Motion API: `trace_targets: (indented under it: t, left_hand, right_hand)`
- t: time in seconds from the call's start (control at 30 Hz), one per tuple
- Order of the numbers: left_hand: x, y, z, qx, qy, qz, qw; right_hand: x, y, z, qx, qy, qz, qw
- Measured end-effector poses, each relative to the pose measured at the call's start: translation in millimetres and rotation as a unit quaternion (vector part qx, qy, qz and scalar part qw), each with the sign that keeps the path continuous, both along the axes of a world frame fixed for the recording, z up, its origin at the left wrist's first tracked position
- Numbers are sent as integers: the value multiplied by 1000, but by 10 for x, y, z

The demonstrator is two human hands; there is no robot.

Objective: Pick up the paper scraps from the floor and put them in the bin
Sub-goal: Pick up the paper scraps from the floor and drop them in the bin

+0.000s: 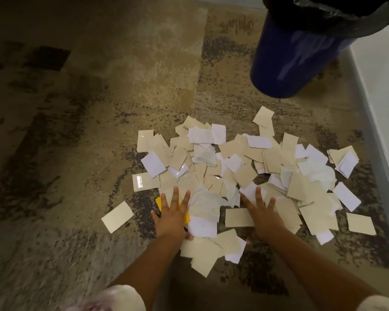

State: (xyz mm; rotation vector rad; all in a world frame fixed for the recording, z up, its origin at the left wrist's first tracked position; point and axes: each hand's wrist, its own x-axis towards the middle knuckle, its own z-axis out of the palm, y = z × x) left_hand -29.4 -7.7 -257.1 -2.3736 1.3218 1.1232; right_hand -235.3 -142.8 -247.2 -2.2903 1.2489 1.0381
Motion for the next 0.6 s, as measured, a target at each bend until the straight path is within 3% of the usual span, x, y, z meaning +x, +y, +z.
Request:
trace_targets:
  t: [0.33,0.5,0.6]
  left_hand:
    - [-67,10,-55,-30,-43,-1,999]
    - [94,151,43,-113,31,66,991]
    - [202,240,180,-138,51,11,989]
  right_hand:
    - [-8,-12,-28,-15,-19,-2,1000]
    - [18,7,95,-14,7,9,1000]
    - [56,79,113,-44,16,12,999]
